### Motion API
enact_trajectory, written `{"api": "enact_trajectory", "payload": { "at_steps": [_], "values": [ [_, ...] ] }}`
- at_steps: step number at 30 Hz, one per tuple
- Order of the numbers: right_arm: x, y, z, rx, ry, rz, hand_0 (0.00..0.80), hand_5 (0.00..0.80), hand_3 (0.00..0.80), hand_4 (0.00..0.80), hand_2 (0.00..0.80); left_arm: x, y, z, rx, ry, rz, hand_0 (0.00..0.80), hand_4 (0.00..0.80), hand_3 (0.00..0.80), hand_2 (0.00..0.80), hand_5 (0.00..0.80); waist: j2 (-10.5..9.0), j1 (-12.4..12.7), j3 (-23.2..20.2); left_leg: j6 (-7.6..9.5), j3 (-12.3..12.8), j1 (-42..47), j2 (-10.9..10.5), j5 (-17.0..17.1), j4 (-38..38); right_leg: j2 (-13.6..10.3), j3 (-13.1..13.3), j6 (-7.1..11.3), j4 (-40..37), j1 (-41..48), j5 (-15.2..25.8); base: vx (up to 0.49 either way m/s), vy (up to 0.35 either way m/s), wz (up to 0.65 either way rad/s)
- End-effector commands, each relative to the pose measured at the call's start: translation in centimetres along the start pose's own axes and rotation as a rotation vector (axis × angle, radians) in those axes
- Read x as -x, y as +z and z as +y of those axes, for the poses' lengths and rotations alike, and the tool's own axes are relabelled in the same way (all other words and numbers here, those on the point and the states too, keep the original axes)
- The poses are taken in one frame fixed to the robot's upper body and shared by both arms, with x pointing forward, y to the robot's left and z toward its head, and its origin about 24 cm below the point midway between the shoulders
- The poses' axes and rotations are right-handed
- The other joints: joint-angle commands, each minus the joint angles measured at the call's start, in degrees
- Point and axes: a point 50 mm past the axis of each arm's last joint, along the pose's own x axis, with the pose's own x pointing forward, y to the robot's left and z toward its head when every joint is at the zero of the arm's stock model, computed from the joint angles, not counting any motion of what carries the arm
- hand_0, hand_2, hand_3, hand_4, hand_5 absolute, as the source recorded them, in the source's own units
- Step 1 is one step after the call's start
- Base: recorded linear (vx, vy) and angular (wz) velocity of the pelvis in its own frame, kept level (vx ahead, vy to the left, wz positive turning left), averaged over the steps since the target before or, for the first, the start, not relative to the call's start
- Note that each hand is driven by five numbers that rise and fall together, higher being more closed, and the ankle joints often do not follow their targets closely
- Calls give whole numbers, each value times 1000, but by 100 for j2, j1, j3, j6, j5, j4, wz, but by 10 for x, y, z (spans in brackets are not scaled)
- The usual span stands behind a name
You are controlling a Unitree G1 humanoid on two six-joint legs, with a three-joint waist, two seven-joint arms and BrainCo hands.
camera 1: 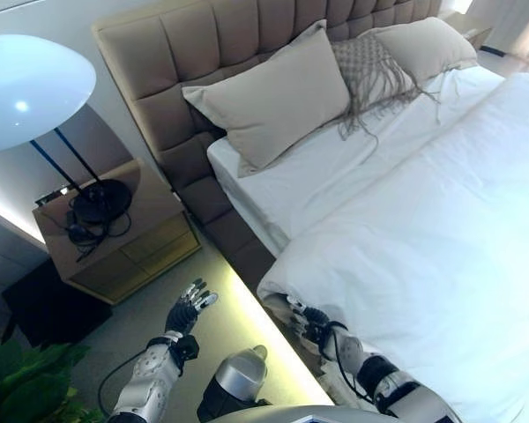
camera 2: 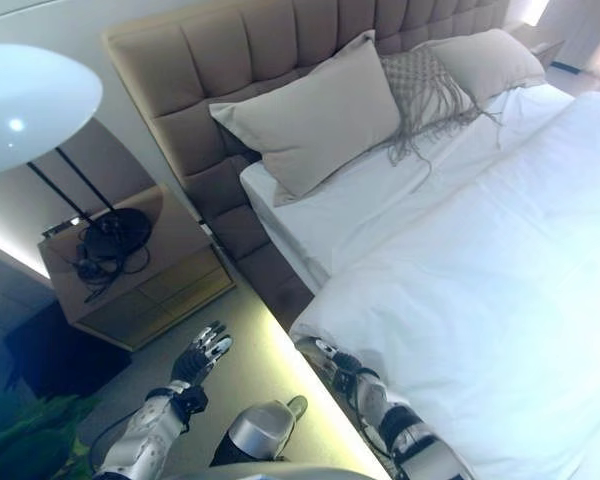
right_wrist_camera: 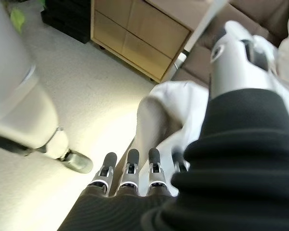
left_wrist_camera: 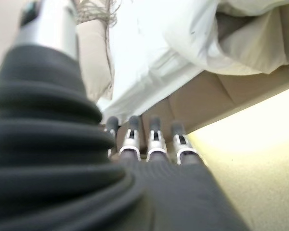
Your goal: Make the bed neatly
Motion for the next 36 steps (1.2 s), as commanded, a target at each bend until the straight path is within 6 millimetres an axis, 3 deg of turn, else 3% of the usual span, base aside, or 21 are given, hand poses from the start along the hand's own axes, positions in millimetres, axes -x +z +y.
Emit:
{"api": "enact_trajectory", "payload": {
  "at_steps": [1,7,10,15,20,28,32,36],
  "values": [
    [3,19,17,-39,88,-83,0,0,0,0,0,-2,20,-15,-17,-42,-130,0,0,0,0,0,37,-116,6,4,202,-78,324,327,134,-396,359,197,27,-39,1116,-26,-10,-5],
    [7,3,4,-75,59,-80,0,0,0,0,0,0,17,-18,-3,-36,-140,0,0,0,0,0,39,-251,-12,7,297,-10,378,310,61,-356,473,203,38,-107,1066,-23,-7,-8],
    [11,12,7,-58,37,-171,0,0,0,0,0,1,17,-18,-5,-32,-142,0,0,0,0,0,16,-316,2,0,335,46,399,276,64,-359,492,208,72,-132,1064,0,0,0],
    [30,35,31,-24,125,-326,0,0,0,0,0,8,17,-14,-1,-7,-154,0,0,0,0,0,-26,-516,14,11,436,161,450,220,25,-331,574,205,97,-171,1035,0,0,0],
    [49,47,26,-82,203,-451,0,0,0,0,0,13,21,-2,2,28,-161,0,0,0,0,0,-58,-779,-71,42,570,314,485,197,-77,-303,711,216,115,-226,1036,-14,-20,-11],
    [60,57,-22,-142,-7,-549,0,0,0,0,0,14,18,6,-107,28,-146,0,0,0,0,0,-58,-1293,-184,129,818,557,535,105,-184,-173,995,229,138,-324,973,0,-45,-16],
    [60,57,-60,-159,-158,-551,0,0,0,0,0,7,17,-4,-221,-44,-124,0,0,0,0,0,-47,-1563,-144,153,970,641,603,44,-205,-16,1138,250,27,-329,912,12,-99,-27],
    [61,62,-98,-197,-246,-562,0,0,0,0,0,-8,27,-21,-467,-132,-159,0,0,0,0,0,-22,-1746,-20,112,1107,559,682,17,-174,64,1214,280,-44,-459,942,-48,-107,-30]
  ]
}}
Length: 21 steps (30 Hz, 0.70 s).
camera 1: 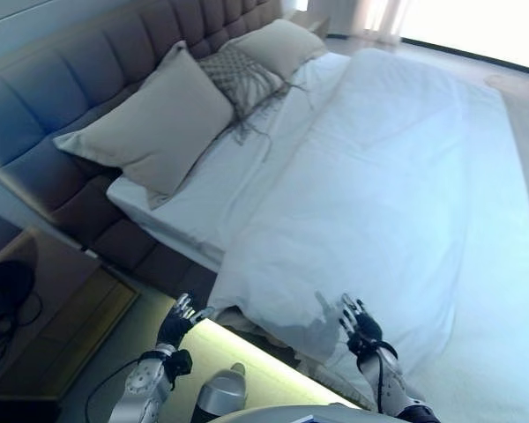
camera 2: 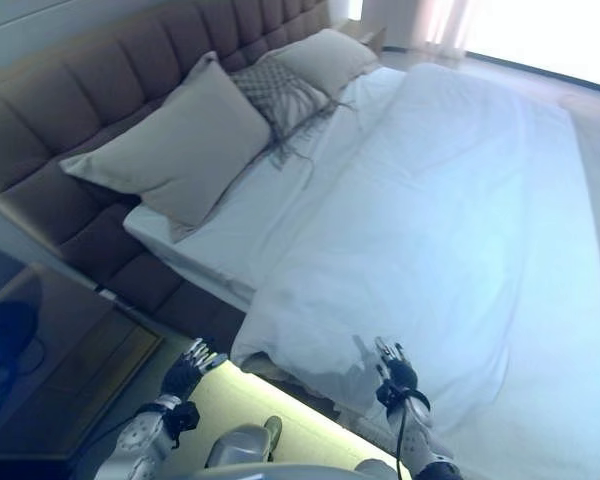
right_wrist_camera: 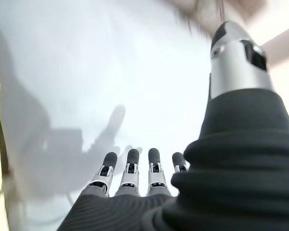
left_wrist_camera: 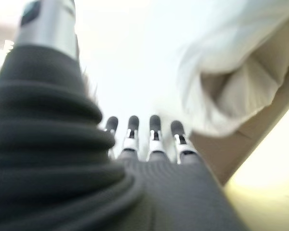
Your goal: Make the bed neatly
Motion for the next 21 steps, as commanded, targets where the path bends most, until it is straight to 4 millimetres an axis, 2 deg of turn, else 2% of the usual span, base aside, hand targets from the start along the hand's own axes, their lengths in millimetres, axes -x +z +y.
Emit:
{"api": "enact_trajectory", "payload": {
  "at_steps": [1,3,5,7,10,13,16,21],
  "values": [
    [-10,46,-4,-23,40,-168,0,0,0,0,0,-22,41,-13,-244,-61,-194,0,0,0,0,0,81,-28,208,203,38,13,206,58,73,-273,116,396,-108,-211,943,-85,-99,-18],
    [-15,60,-11,-30,13,-200,0,0,0,0,0,-31,52,-18,-383,-40,-248,0,0,0,0,0,116,-73,282,189,69,-95,234,56,91,-248,142,395,-114,-337,955,-133,-74,-30],
    [-21,86,-16,-41,-6,-252,0,0,0,0,0,-38,69,-17,-679,91,-369,0,0,0,0,0,163,-111,403,169,86,-275,253,68,102,-216,166,390,-162,-486,973,-210,-66,-26],
    [-24,110,-11,-33,0,-305,0,0,0,0,0,-44,86,-12,-957,247,-499,0,0,0,0,0,195,-138,534,136,76,-443,265,85,106,-194,187,381,-196,-637,986,-211,-47,-39],
    [-25,131,5,-11,36,-362,0,0,0,0,0,-46,104,0,-1193,418,-592,0,0,0,0,0,211,-163,655,110,65,-663,278,106,138,-170,234,332,-205,-838,982,-139,11,-30],
    [-23,142,16,16,72,-390,0,0,0,0,0,-45,104,9,-1334,518,-621,0,0,0,0,0,248,-223,711,101,58,-854,281,145,207,-172,311,292,-92,-1076,965,-93,84,-19],
    [-22,160,41,47,147,-424,0,0,0,0,0,-45,97,25,-1487,668,-610,0,0,0,0,0,331,-384,851,90,40,-1204,277,239,316,-178,430,231,134,-1521,950,-170,155,-26],
    [-17,187,74,111,239,-475,0,0,0,0,0,-50,93,35,-1649,789,-589,0,0,0,0,0,384,-523,1050,30,13,-1652,275,424,298,-133,518,196,169,-1971,1011,-153,125,-15]
  ]
}}
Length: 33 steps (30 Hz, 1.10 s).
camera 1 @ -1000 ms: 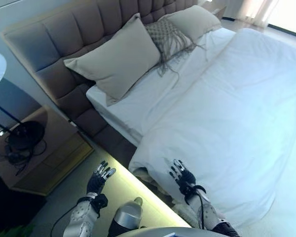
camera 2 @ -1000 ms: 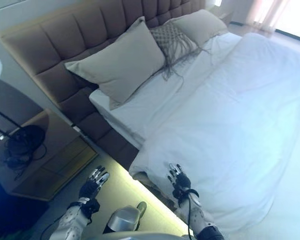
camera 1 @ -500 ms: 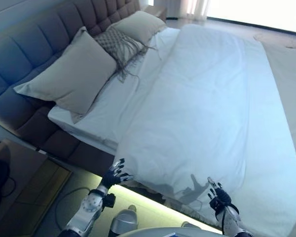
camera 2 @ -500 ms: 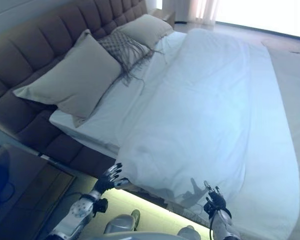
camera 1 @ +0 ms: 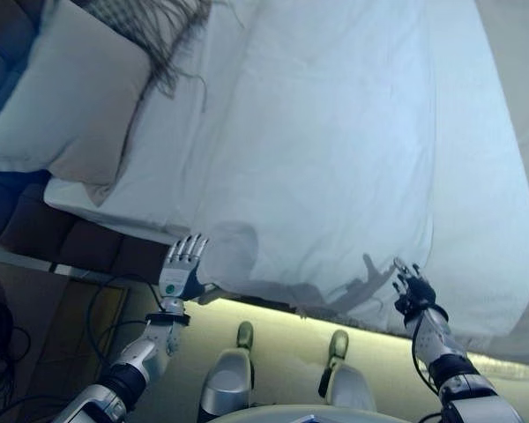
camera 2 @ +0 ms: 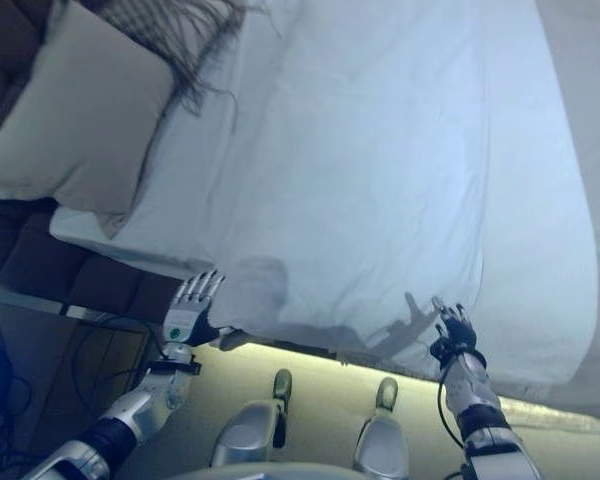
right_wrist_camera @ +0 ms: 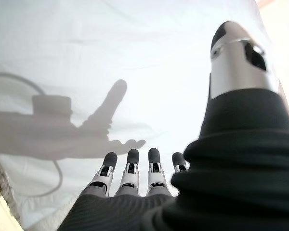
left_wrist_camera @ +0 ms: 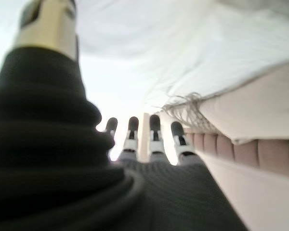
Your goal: Make the bed neatly
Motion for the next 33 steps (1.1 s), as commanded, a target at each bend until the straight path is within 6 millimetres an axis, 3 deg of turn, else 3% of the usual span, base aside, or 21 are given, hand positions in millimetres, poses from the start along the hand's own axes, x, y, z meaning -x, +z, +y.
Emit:
{"api": "enact_trajectory", "payload": {
  "at_steps": [1,6,11,17,21,25,33],
  "values": [
    [-8,55,38,68,148,-155,0,0,0,0,0,-24,-6,17,-149,197,5,0,0,0,0,0,36,-50,250,83,-652,-463,119,240,214,-420,-100,432,614,-407,84,-138,108,-13],
    [-7,82,68,64,230,-218,0,0,0,0,0,-36,-14,24,-289,269,69,0,0,0,0,0,42,-155,509,34,-705,-919,111,364,325,-396,11,450,752,-899,162,-111,104,-9],
    [-1,99,89,25,315,-283,0,0,0,0,0,-55,-26,36,-331,303,133,0,0,0,0,0,-114,-189,782,-17,-733,-1287,149,531,292,-324,-23,495,666,-1198,311,-120,-27,-11],
    [8,109,112,21,398,-332,0,0,0,0,0,-67,-16,32,-353,210,131,0,0,0,0,0,-210,-266,963,-45,-785,-1511,188,723,176,-274,-62,525,686,-1408,376,-68,-16,-10],
    [14,118,126,30,444,-375,0,0,0,0,0,-70,-12,22,-394,61,121,0,0,0,0,0,-245,-324,1053,-99,-790,-1571,257,820,69,-266,-57,557,665,-1464,403,-23,17,-5],
    [18,124,132,33,471,-402,0,0,0,0,0,-69,-31,18,-430,-65,211,0,0,0,0,0,-293,-407,1071,-148,-726,-1571,361,904,-155,-226,-40,568,583,-1487,396,-6,18,-11],
    [24,127,131,37,504,-409,0,0,0,0,0,-40,-46,-6,-642,-451,315,0,0,0,0,0,-224,-484,1071,-129,-678,-1492,340,873,-197,-315,-88,599,520,-1421,406,-15,20,-12]
  ]
}}
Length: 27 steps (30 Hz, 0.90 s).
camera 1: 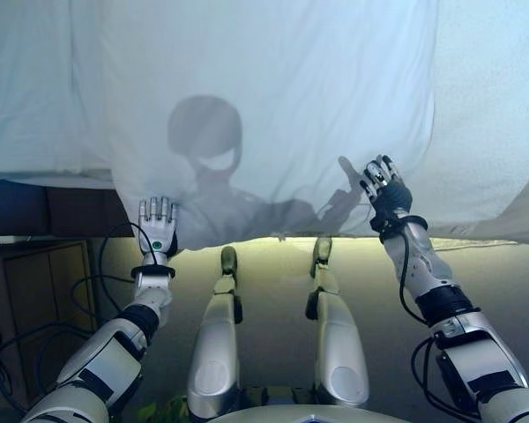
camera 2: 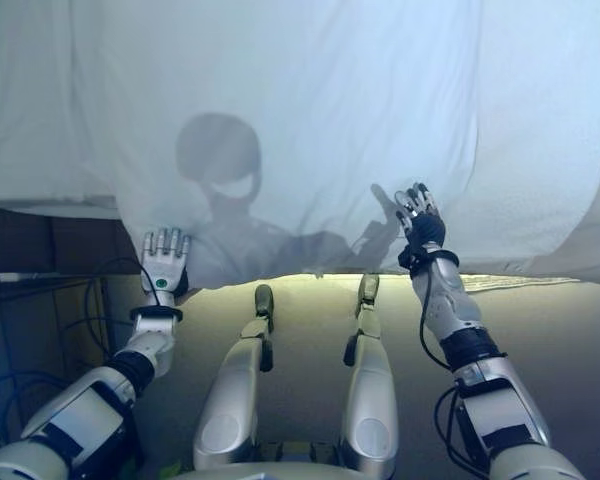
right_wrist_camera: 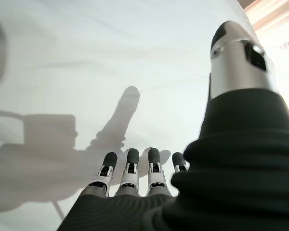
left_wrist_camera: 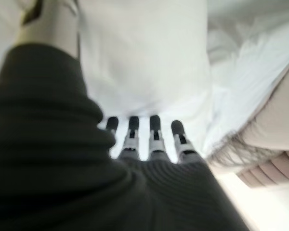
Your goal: Make the bed neatly
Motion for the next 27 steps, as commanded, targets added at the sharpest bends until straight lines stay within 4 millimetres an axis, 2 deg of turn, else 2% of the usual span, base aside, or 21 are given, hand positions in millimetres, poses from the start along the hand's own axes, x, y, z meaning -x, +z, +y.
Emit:
{"api": "enact_trajectory", "payload": {
  "at_steps": [1,7,9,12,14,20,23,27],
  "values": [
    [0,43,7,61,83,-146,0,0,0,0,0,22,-11,-34,-181,-299,67,0,0,0,0,0,223,-24,98,39,-686,-89,161,950,-661,-563,-330,844,637,119,-129,-14,43,-24],
    [-5,45,13,85,92,-144,0,0,0,0,0,27,-1,-42,-309,-483,1,0,0,0,0,0,328,-66,97,42,-701,-3,107,809,-412,-646,-318,817,744,215,-204,-2,23,-16],
    [-7,46,14,85,91,-147,0,0,0,0,0,28,-2,-43,-289,-486,10,0,0,0,0,0,316,-79,97,37,-688,25,114,768,-389,-637,-329,813,712,276,-223,-11,-16,-1],
    [-6,43,16,63,86,-149,0,0,0,0,0,23,-6,-38,-137,-344,47,0,0,0,0,0,231,-63,75,43,-668,119,129,724,-391,-600,-357,785,646,408,-232,-13,-95,-3],
    [-4,41,15,49,77,-147,0,0,0,0,0,19,-1,-29,27,-165,31,0,0,0,0,0,216,-44,13,46,-643,209,127,713,-440,-600,-409,783,563,516,-223,5,-77,-3],
    [9,26,-6,31,44,-101,0,0,0,0,0,10,8,11,411,293,-72,0,0,0,0,0,352,75,-279,47,-567,457,84,627,-455,-719,-519,802,449,789,-231,50,-16,1],
    [15,17,-12,19,41,-73,0,0,0,0,0,18,12,22,489,419,-129,0,0,0,0,0,393,125,-424,60,-552,529,57,606,-461,-775,-556,798,443,861,-236,55,-22,5],
    [19,1,-10,8,45,-27,0,0,0,0,0,27,22,33,556,512,-189,0,0,0,0,0,343,221,-544,47,-534,699,77,577,-569,-774,-645,792,350,1062,-250,44,-104,5]
  ]
}}
